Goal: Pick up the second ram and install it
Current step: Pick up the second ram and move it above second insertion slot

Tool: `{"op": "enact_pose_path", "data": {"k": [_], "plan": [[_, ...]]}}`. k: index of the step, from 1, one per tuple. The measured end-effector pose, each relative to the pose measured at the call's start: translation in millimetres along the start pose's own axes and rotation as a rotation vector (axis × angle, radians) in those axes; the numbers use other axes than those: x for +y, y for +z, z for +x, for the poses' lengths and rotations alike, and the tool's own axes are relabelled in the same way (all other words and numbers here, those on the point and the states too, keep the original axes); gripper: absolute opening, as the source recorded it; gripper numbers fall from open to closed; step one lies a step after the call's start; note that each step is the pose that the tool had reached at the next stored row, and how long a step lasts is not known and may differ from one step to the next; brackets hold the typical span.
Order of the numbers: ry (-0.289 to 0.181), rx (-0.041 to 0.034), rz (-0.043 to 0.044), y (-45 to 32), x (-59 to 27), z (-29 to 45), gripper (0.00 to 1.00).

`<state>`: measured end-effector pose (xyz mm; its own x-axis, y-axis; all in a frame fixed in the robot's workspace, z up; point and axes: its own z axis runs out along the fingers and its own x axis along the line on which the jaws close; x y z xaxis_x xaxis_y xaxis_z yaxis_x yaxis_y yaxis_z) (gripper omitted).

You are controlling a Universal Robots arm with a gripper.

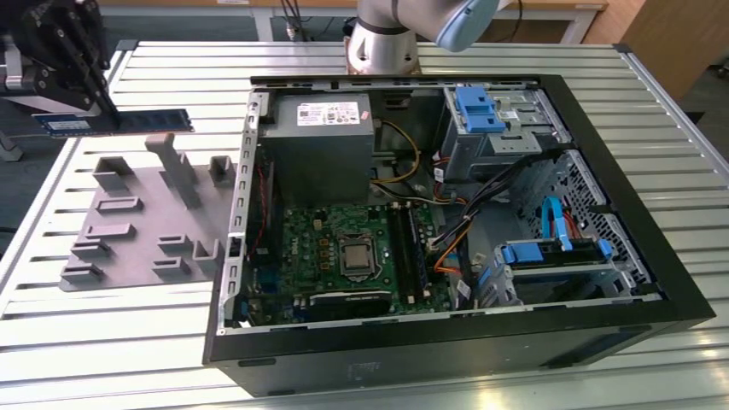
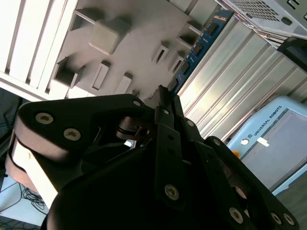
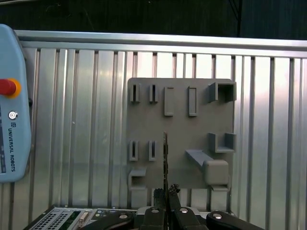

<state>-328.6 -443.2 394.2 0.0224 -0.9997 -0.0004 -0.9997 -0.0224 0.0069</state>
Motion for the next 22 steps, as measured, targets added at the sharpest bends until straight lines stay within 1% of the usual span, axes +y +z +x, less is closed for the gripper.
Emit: {"op": "enact_pose_path", "data": {"k": [14, 17, 22], "plan": [[0.0, 0.0, 0.0001, 0.0, -10.9, 0.2, 0.14], [0.0, 0.0001, -0.0002, -0.2, -18.1, 0.4, 0.14], [0.0, 0.0, 0.0001, -0.2, -34.4, 0.8, 0.14]]}}
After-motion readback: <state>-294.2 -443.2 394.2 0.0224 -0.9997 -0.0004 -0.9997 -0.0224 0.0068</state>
